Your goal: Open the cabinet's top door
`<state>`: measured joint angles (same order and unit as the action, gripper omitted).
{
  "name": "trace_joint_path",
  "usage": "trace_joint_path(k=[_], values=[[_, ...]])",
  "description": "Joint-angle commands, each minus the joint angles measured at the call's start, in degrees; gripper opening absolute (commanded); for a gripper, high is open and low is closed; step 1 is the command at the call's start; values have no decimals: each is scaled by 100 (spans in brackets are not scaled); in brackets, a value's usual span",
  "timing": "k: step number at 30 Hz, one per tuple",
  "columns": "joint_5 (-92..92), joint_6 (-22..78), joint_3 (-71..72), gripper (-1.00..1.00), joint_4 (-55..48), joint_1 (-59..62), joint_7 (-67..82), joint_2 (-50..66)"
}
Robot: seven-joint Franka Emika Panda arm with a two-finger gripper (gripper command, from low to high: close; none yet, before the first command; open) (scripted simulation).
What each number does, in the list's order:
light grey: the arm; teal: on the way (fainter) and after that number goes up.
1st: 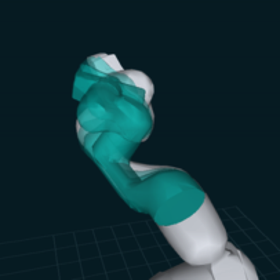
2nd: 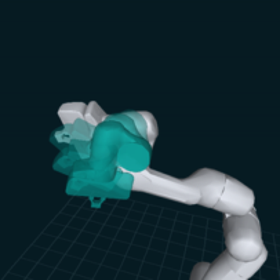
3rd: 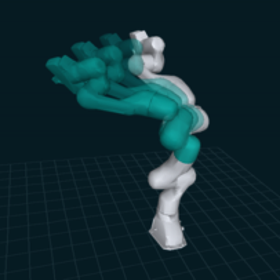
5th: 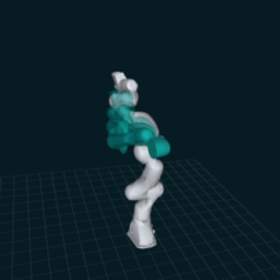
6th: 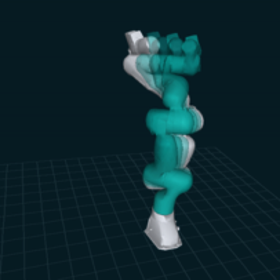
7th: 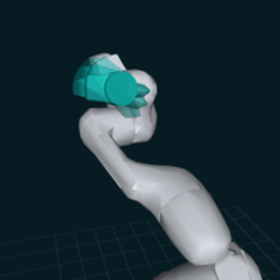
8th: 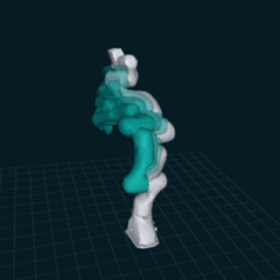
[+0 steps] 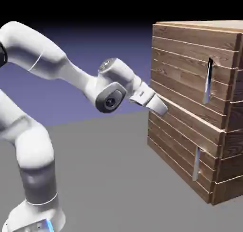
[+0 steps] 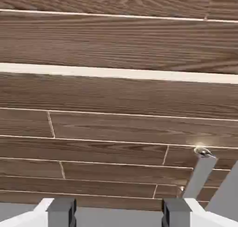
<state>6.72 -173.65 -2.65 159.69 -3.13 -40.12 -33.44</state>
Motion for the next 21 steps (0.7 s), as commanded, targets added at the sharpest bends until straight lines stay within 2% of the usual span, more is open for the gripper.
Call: trace_joint_path(k=[1, 21], values=[[250, 13, -98, 0, -49, -91, 87, -29], [5234, 281, -2063, 0, -1019, -1898, 1823, -612]])
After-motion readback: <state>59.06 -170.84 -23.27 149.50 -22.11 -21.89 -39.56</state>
